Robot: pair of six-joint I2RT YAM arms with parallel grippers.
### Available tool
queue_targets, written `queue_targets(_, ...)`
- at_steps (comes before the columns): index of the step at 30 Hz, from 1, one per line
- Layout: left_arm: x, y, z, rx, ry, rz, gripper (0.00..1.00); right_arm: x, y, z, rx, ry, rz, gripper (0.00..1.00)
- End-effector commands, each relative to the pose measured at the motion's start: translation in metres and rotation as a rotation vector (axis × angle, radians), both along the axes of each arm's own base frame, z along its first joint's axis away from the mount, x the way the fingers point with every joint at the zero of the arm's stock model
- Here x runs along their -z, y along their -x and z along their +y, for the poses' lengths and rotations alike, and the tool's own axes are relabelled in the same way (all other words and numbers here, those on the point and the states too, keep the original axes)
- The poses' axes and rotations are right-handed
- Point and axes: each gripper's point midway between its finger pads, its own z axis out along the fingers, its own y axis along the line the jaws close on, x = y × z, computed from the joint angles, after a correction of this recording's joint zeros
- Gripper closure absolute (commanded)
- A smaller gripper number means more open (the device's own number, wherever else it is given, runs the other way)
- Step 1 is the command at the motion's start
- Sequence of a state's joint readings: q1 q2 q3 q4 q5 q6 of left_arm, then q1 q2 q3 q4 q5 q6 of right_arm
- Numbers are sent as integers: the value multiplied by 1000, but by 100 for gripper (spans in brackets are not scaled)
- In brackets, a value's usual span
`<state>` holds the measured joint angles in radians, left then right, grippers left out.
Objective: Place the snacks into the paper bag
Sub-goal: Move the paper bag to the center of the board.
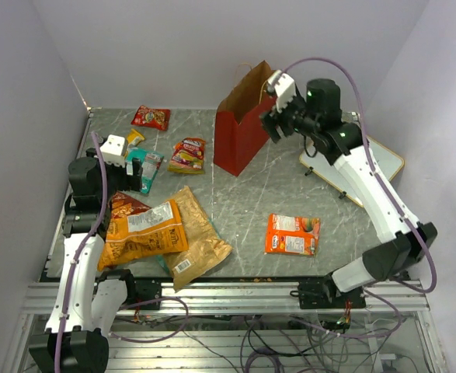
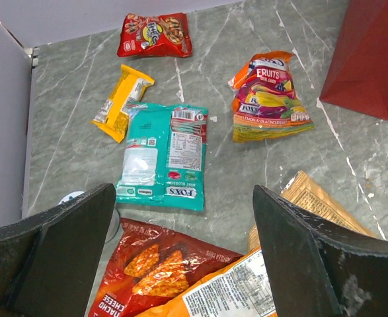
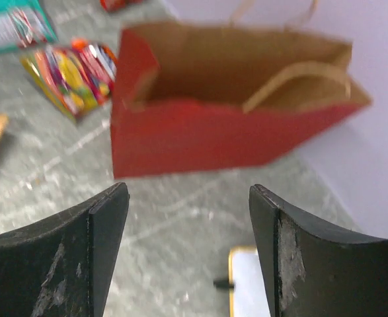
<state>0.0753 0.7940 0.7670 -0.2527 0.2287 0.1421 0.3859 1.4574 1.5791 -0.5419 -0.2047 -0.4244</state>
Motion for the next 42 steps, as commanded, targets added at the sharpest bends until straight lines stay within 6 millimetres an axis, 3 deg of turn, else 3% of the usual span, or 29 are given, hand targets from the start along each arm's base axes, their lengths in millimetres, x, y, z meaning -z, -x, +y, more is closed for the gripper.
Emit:
queue_targets(1,3,-6,7,-26,-9,-14,4,-16,-8,57,-101,-45,9,28)
queue_targets(5,8,-8,9,-34,-15,-1,4,-13,-22,102,-158,6,-15,31)
queue_targets(9,13,-7,11,-41,-26,4,4,-2,-45,124,-156,21,-4,36)
queue_targets(14,13,-6,9,-30,-29,-4,4,30,-67,132,-131,78,70,41)
queue_targets(16,13,-5,8,-24,-29,-7,4,54,-73,132,-112,109,114,42)
queue_targets(19,13,-5,8,-22,-28,-13,4,65,-73,129,-104,130,128,46)
queue_targets(22,13,-5,6,-12,-26,-14,4,71,-66,128,-132,150,153,51)
queue_targets(29,14,-5,4,0,-26,-13,4,87,-40,124,-229,201,232,88)
queue_targets(31,15,-5,3,4,-26,-10,4,73,-31,118,-239,208,214,94)
queue_targets(38,18,-5,1,16,-21,-1,4,41,8,95,-320,248,173,100)
queue_targets(42,20,-5,-1,28,-18,2,4,40,39,74,-421,317,152,100)
